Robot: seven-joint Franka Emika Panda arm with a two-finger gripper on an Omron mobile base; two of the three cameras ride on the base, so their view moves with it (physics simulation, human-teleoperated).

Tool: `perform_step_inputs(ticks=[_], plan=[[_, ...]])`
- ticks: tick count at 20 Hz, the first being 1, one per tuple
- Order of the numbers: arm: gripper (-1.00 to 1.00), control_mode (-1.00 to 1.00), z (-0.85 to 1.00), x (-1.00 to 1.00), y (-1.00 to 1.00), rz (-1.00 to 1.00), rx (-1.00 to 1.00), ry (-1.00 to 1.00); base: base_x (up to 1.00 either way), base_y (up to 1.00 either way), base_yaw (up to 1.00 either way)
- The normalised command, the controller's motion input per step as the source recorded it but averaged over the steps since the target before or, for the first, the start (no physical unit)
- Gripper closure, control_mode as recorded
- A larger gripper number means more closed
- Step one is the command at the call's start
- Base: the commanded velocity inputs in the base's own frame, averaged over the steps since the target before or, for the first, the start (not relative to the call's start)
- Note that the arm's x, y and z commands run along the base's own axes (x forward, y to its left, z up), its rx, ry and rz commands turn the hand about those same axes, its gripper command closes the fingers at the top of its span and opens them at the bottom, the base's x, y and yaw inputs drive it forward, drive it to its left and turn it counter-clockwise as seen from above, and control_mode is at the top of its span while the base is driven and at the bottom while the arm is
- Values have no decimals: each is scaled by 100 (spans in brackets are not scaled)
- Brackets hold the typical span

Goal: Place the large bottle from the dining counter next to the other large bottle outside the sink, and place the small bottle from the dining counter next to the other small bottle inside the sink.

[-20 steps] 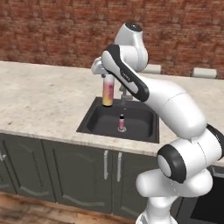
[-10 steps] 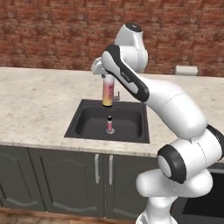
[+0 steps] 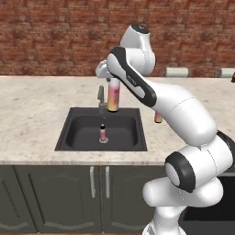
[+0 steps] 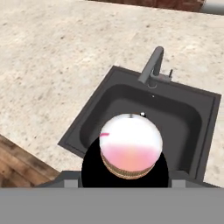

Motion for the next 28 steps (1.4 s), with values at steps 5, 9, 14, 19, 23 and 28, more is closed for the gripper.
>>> perform_step_inputs(ticks=[5, 9, 14, 19, 23, 28], plan=[[100, 100, 0, 0, 0, 0, 0, 0, 0, 0, -25], [100, -100, -51, 0, 0, -19, -1, 0, 0, 0, -6], [100, -100, -64, 0, 0, -25, -2, 0, 0, 0, 0], [100, -100, -44, 0, -15, -22, -2, 0, 0, 0, 0], [100, -100, -24, 0, -30, -16, -1, -6, 0, 0, 0], [100, -100, -15, 3, -41, -10, -3, -5, 0, 0, 0]])
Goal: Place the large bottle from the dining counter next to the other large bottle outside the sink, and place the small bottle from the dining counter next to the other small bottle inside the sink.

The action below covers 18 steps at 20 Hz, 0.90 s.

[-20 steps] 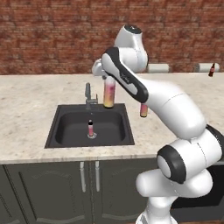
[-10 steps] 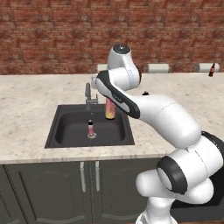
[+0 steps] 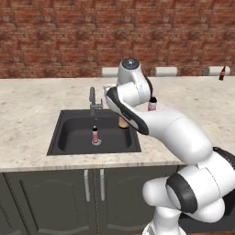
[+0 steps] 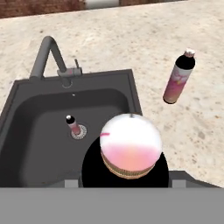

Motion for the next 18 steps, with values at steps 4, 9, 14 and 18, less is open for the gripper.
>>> perform_step_inputs(ticks=[4, 9, 14, 18], plan=[[100, -100, -15, 0, -46, -10, -4, -5, 0, 0, 0], [100, -100, -14, 4, -43, -9, -3, -2, 0, 0, 0], [100, -100, -8, 0, -47, -9, -2, -1, 0, 0, 0], [100, -100, -8, 0, -47, -9, -1, 0, 0, 0, 0]])
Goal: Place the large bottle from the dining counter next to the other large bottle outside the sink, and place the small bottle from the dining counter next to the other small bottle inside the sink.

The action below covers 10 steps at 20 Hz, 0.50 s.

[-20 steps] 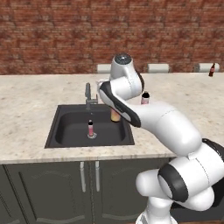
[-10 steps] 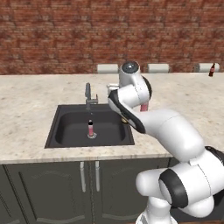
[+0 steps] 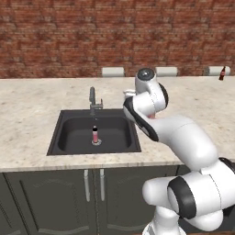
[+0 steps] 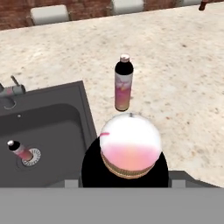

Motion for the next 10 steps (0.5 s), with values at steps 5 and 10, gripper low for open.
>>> perform_step_inputs(ticks=[5, 10], plan=[[100, -100, -4, -4, -45, -7, -1, -3, 0, 0, 0], [100, -100, -11, -7, -37, -6, -1, -3, 0, 0, 0]])
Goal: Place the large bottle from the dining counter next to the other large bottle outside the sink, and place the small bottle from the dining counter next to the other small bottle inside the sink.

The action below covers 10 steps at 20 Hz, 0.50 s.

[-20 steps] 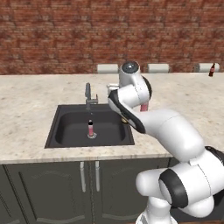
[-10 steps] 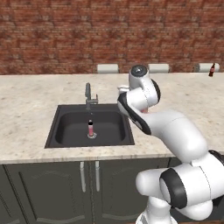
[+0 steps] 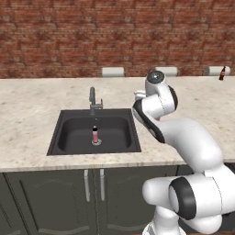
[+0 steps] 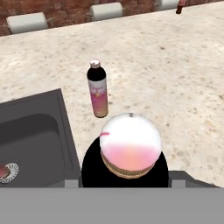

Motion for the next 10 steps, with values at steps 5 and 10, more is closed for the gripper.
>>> perform_step_inputs(ticks=[5, 10], plan=[[100, -100, -18, 0, -21, -4, -2, -5, 0, 0, 0], [100, -100, -16, 3, -17, -3, -2, -5, 0, 0, 0]])
